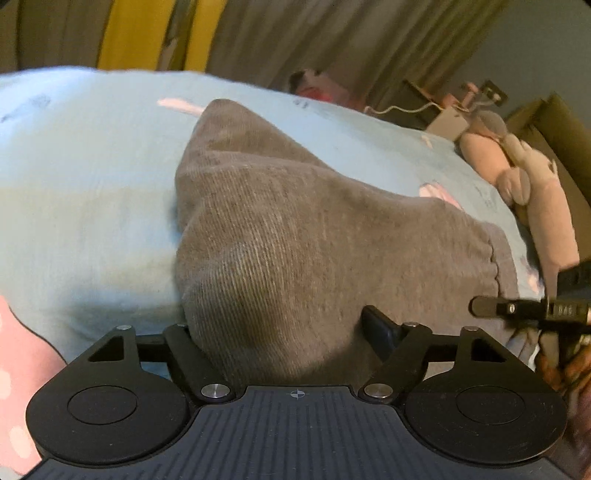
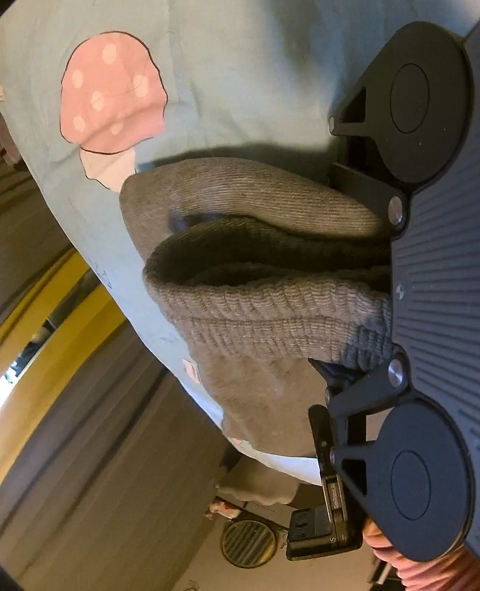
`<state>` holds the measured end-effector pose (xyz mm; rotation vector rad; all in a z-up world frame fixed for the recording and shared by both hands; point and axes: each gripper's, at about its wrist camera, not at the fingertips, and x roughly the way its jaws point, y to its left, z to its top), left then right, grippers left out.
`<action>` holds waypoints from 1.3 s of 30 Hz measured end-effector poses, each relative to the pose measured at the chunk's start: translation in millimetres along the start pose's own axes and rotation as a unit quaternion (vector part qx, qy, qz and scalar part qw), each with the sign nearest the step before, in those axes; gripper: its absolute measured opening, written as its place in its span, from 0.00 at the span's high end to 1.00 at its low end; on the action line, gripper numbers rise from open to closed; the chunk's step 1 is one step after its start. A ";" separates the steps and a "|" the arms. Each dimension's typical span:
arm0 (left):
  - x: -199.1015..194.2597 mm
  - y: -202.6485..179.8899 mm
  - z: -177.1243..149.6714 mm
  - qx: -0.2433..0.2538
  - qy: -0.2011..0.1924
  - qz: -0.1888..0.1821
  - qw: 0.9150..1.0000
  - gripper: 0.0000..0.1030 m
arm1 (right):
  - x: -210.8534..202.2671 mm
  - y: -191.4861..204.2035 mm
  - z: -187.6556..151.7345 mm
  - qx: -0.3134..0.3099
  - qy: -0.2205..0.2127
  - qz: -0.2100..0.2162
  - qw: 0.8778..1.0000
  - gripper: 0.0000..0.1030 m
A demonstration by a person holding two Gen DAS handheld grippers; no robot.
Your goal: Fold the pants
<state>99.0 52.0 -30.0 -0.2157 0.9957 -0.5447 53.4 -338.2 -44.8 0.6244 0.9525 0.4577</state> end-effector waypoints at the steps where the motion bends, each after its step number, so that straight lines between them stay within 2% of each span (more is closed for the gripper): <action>1: -0.2 1.2 -0.2 0.004 0.000 0.000 1.000 0.21 | 2.3 2.4 1.1 0.000 0.003 -0.006 1.000 0.30; 3: 2.8 2.1 3.0 0.003 0.005 -0.001 1.000 0.17 | 8.8 2.6 7.2 0.018 0.009 -0.007 1.000 0.22; 5: 2.1 -0.4 4.1 0.014 0.001 0.005 1.000 0.18 | 15.8 8.4 11.4 0.028 0.009 -0.014 0.999 0.19; 6: 1.4 -2.4 3.3 0.021 -0.004 0.010 1.000 0.24 | 17.1 13.1 11.5 0.026 0.008 -0.024 0.999 0.21; 7: -0.5 -4.1 2.3 0.023 -0.012 0.008 1.000 0.29 | 17.9 19.9 11.3 0.014 0.004 -0.040 0.999 0.29; 9: -8.4 -5.2 1.3 0.020 -0.026 0.004 0.999 0.48 | 16.0 36.4 6.1 -0.039 0.002 -0.073 0.997 0.35; 11: -18.6 -4.0 4.4 0.011 -0.038 -0.010 0.999 0.57 | 10.9 51.7 4.1 -0.057 -0.010 -0.075 0.995 0.40; 15: -30.9 -3.1 15.8 -0.023 -0.052 -0.045 0.997 0.61 | -0.9 86.5 13.1 -0.094 -0.038 -0.065 0.993 0.43; 20: -38.3 -10.2 42.8 -0.034 -0.080 -0.049 0.995 0.63 | -9.1 124.9 41.4 -0.129 -0.077 -0.061 0.987 0.46; 22: -42.3 -12.7 57.2 -0.041 -0.096 -0.034 0.994 0.59 | -14.6 130.1 56.0 -0.128 -0.096 -0.065 0.985 0.45; 24: -46.1 -12.4 71.0 -0.056 -0.111 0.005 0.992 0.37 | -17.7 126.3 76.1 -0.124 -0.118 -0.093 0.981 0.33; 25: -47.8 -12.6 75.6 -0.062 -0.114 0.029 0.991 0.34 | -21.8 122.9 81.8 -0.124 -0.128 -0.117 0.977 0.16; 26: -50.2 -12.8 77.9 -0.064 -0.116 0.050 0.990 0.30 | -23.6 118.8 86.6 -0.122 -0.137 -0.149 0.972 0.04; 28: -52.4 -14.3 73.6 -0.056 -0.110 0.064 0.990 0.26 | -26.1 111.2 86.2 -0.101 -0.171 -0.228 0.953 0.04; 29: -52.8 -15.8 67.6 -0.045 -0.105 0.066 0.991 0.23 | -27.0 106.9 81.9 -0.095 -0.174 -0.239 0.951 0.04; 32: -46.1 -23.4 42.6 -0.012 -0.071 0.079 0.994 0.21 | -17.5 97.1 61.1 -0.091 -0.149 -0.231 0.957 0.04; 35: -30.0 -28.2 17.8 -0.002 -0.029 0.099 0.995 0.19 | 4.9 91.3 41.6 -0.104 -0.119 -0.264 0.951 0.04; 38: -26.2 -25.6 2.0 -0.020 -0.046 0.117 0.992 0.13 | 22.0 86.7 29.1 -0.113 -0.099 -0.287 0.946 0.04; 39: -27.4 -23.9 0.8 -0.021 -0.047 0.124 0.991 0.11 | 27.8 88.6 26.7 -0.133 -0.092 -0.299 0.940 0.04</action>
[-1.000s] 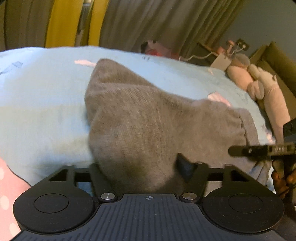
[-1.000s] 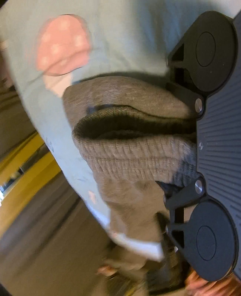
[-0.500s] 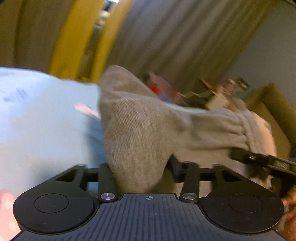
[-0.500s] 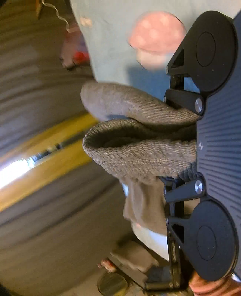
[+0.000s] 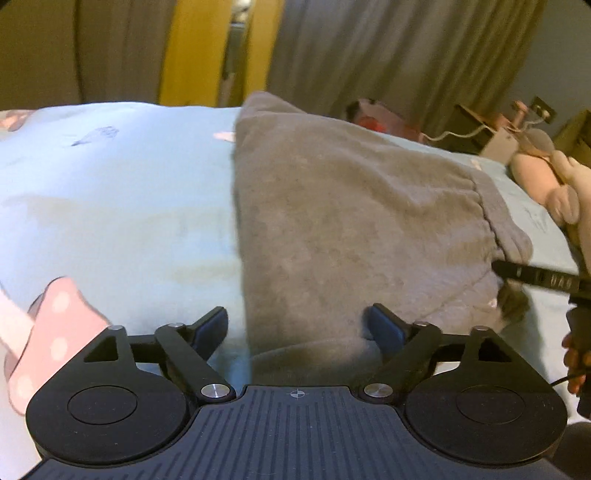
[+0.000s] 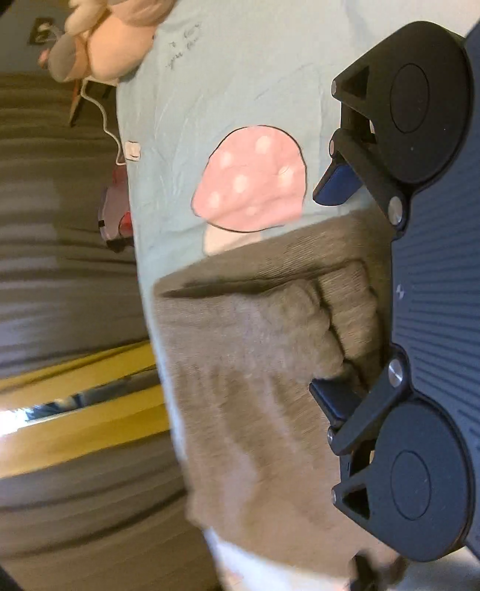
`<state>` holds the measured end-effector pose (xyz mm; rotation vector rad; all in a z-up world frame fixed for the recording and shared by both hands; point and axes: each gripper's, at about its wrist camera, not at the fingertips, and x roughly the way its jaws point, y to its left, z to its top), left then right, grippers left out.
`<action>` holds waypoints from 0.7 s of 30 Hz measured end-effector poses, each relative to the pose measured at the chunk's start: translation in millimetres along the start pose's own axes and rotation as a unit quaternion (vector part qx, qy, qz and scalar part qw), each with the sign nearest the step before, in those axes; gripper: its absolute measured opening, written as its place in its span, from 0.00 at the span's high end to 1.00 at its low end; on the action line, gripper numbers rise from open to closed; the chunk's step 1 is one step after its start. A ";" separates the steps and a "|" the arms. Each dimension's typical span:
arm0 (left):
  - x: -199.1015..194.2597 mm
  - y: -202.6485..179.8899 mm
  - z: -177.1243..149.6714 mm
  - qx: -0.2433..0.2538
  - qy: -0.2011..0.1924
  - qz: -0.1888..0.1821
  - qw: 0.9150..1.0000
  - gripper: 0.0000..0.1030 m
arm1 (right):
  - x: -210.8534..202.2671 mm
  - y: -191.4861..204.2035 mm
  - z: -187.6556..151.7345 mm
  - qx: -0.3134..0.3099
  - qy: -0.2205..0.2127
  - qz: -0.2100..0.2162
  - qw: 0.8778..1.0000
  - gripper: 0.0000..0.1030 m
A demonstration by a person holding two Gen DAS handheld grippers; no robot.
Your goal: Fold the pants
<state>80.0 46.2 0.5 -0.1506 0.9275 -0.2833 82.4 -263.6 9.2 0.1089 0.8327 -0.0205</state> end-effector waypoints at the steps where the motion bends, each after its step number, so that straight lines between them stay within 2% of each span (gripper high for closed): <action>1: -0.9 0.4 -0.9 -0.001 0.000 0.010 1.000 0.11 | -1.5 1.8 -0.5 -0.019 -0.004 -0.006 1.000 0.04; 4: -7.9 2.9 -3.3 -0.025 0.004 0.025 0.999 0.09 | -12.9 9.8 2.6 -0.038 -0.003 -0.027 0.999 0.04; 7: -21.5 2.4 -13.5 -0.014 0.011 0.042 0.999 0.08 | -26.4 7.2 -2.0 -0.049 -0.008 -0.041 0.998 0.04; 9: -28.9 -0.8 -22.2 0.000 0.030 0.051 0.998 0.07 | -38.3 10.9 -19.3 -0.063 0.005 -0.042 0.997 0.04; 13: -29.9 -14.9 -46.8 -0.003 0.108 0.077 0.991 0.07 | -49.0 5.3 -66.9 -0.063 0.074 0.009 0.995 0.04; 15: -36.8 -28.6 -57.2 0.019 0.109 0.099 0.989 0.06 | -62.9 7.5 -89.9 -0.065 0.075 0.011 0.995 0.04; 17: -46.5 -37.3 -64.6 0.015 0.101 0.096 0.990 0.04 | -74.9 10.6 -105.1 -0.060 0.070 -0.005 0.996 0.04; 21: -57.5 -41.6 -84.9 -0.044 0.096 0.061 0.992 0.02 | -91.7 26.0 -113.8 -0.034 0.058 -0.059 0.996 0.04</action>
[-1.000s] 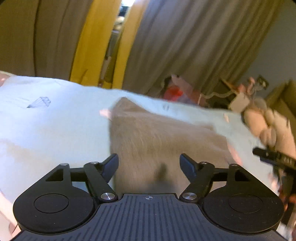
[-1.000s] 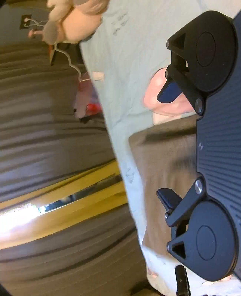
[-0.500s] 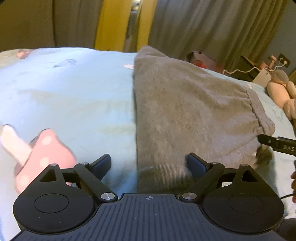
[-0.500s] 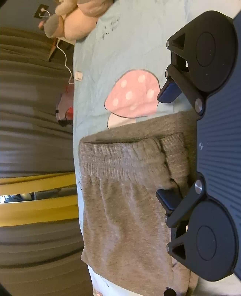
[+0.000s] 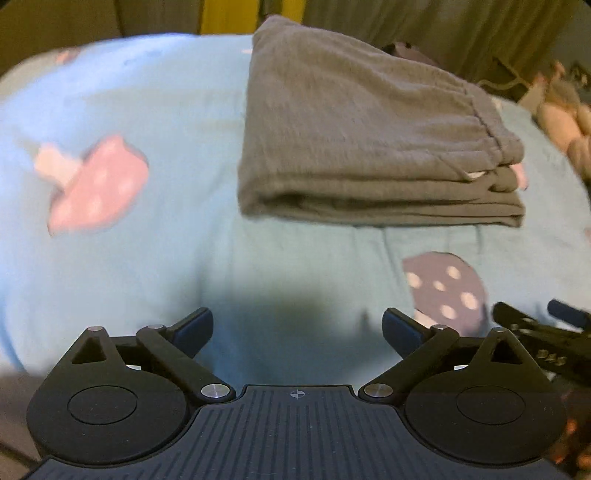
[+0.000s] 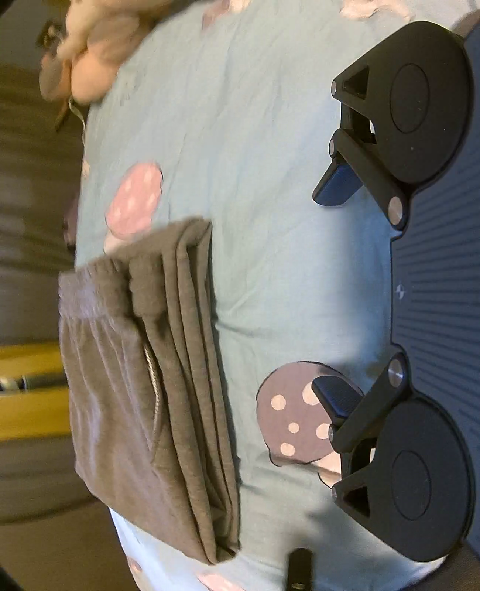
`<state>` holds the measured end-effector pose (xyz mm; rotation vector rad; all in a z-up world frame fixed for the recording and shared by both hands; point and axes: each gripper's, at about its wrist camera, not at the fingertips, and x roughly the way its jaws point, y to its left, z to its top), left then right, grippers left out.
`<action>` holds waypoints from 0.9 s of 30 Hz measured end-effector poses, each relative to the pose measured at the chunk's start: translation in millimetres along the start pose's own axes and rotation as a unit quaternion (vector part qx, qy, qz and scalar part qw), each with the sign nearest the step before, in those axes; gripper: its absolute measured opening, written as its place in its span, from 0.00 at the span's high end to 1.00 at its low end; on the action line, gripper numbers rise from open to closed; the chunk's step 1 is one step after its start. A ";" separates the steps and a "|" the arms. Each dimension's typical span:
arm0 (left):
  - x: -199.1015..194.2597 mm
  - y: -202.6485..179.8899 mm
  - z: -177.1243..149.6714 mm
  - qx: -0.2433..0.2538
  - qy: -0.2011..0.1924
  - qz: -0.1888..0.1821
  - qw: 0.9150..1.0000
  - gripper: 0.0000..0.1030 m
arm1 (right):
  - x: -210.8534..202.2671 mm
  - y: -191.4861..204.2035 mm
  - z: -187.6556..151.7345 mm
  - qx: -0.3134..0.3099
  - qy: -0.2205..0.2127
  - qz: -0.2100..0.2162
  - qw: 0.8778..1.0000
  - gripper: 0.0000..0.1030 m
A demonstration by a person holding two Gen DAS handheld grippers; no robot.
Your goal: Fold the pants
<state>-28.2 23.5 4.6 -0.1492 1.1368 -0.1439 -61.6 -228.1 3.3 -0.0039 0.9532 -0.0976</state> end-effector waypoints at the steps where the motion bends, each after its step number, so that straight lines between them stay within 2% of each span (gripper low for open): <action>1: -1.1 -2.0 -6.2 -0.005 -0.003 -0.002 1.000 0.02 | -3.6 6.3 -2.4 -0.011 -0.006 -0.016 1.000 0.04; 3: -3.2 -6.7 -14.6 -0.002 -0.013 0.003 1.000 0.02 | -3.1 19.4 -3.1 -0.061 0.000 -0.040 0.997 0.04; 5: -11.0 -14.7 -21.6 0.019 -0.041 0.018 0.999 0.02 | -3.7 32.1 -8.1 -0.112 -0.003 -0.055 0.992 0.04; 8: -23.4 -28.4 -32.4 0.056 -0.081 0.044 0.994 0.02 | -14.8 43.5 -13.1 -0.130 -0.024 -0.043 0.990 0.04; 12: -38.9 -31.9 -40.0 0.074 -0.116 0.036 0.990 0.02 | -36.1 53.0 -17.8 -0.147 -0.050 -0.031 0.987 0.04; 18: -58.3 -26.7 -41.8 0.057 -0.154 0.009 0.986 0.02 | -56.6 52.8 -11.2 -0.125 -0.068 -0.024 0.989 0.04; 27: -56.3 -27.7 -38.4 0.047 -0.161 0.003 0.986 0.02 | -61.2 45.4 1.0 -0.063 -0.081 0.012 0.995 0.04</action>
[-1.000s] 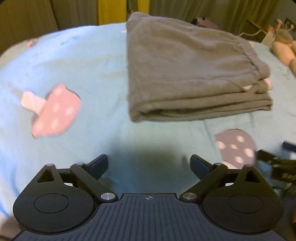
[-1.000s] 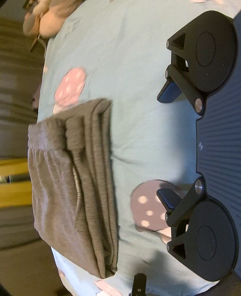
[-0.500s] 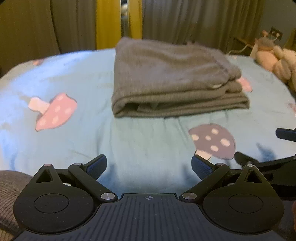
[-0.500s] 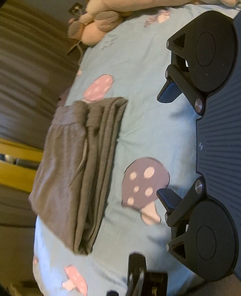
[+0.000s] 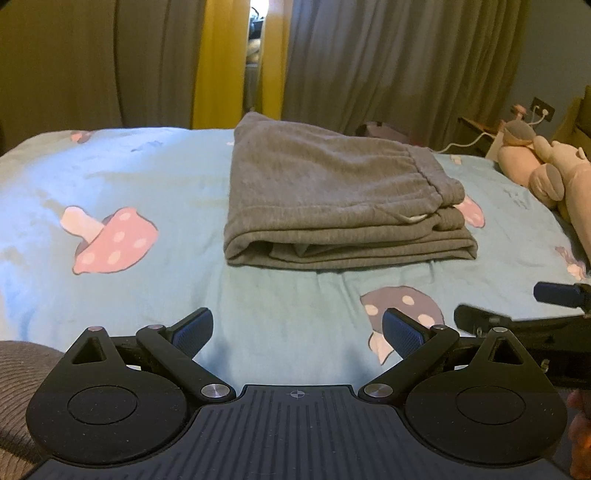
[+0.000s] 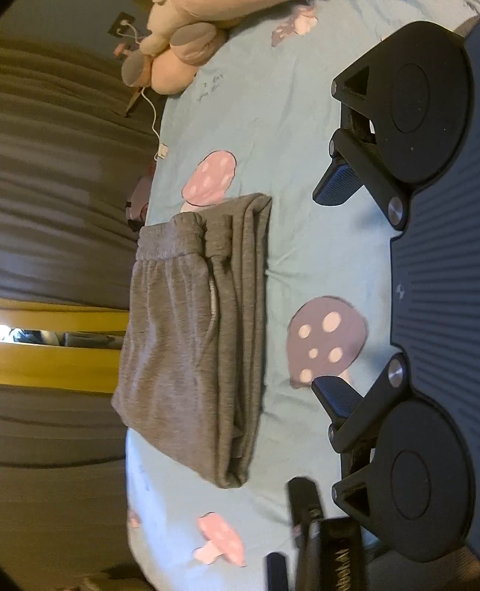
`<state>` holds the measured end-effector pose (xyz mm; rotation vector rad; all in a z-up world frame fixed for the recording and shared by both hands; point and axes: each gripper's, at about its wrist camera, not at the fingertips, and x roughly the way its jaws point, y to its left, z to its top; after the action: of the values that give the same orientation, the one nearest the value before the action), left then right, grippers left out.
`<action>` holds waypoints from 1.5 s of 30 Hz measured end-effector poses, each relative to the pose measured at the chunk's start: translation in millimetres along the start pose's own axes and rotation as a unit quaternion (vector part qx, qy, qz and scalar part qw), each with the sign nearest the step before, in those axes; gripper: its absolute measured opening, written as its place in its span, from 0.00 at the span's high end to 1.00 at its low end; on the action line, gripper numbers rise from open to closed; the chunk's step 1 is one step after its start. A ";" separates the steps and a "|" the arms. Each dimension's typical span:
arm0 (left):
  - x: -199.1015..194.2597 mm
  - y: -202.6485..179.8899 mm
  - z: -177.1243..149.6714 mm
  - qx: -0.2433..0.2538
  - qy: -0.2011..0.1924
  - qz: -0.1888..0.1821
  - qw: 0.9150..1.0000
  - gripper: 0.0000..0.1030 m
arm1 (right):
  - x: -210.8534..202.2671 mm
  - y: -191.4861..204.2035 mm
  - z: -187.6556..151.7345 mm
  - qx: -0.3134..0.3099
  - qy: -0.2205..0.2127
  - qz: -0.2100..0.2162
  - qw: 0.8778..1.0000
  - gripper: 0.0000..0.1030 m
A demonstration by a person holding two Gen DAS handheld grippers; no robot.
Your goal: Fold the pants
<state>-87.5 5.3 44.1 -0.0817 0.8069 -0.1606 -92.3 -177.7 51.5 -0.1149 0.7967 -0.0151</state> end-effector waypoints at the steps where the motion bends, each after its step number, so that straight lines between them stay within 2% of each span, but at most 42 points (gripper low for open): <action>1: 1.6 -0.1 0.7 -0.001 0.002 0.000 1.000 0.02 | 0.1 0.4 1.1 0.002 -0.007 0.000 1.000 0.04; 5: 8.4 0.3 4.7 -0.007 -0.001 0.008 1.000 0.02 | 1.7 1.0 0.9 -0.001 -0.031 -0.007 0.999 0.04; 11: 19.5 -0.3 10.8 -0.005 -0.011 0.032 0.999 0.02 | 12.0 -7.3 2.8 0.016 -0.043 -0.002 0.999 0.04; 14: 26.9 0.5 14.3 -0.005 -0.009 0.043 0.999 0.02 | 21.4 -11.1 3.9 0.023 -0.035 -0.005 0.999 0.04; 18: 35.7 2.0 18.0 -0.013 -0.005 0.041 0.999 0.02 | 31.3 -15.7 3.6 0.034 -0.028 -0.002 0.999 0.04; 21: 42.6 2.8 20.5 -0.022 0.008 0.041 0.999 0.02 | 35.7 -19.2 4.5 0.040 -0.028 0.004 0.999 0.04; 27: 49.7 3.6 22.3 -0.027 0.007 0.048 0.998 0.02 | 42.8 -21.8 7.1 0.042 -0.034 0.012 0.998 0.04; 34: 58.1 -1.0 24.2 -0.015 0.006 0.056 0.998 0.02 | 57.0 -26.3 11.8 0.044 -0.030 0.020 0.998 0.04; 45: 77.5 1.5 24.9 -0.029 0.036 0.061 0.997 0.01 | 79.1 -30.0 11.1 0.048 -0.015 0.024 0.998 0.04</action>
<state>-16.5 -6.4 5.9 -0.0812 0.8867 -0.0255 -28.1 -210.9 6.1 -0.0054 0.7666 -0.0070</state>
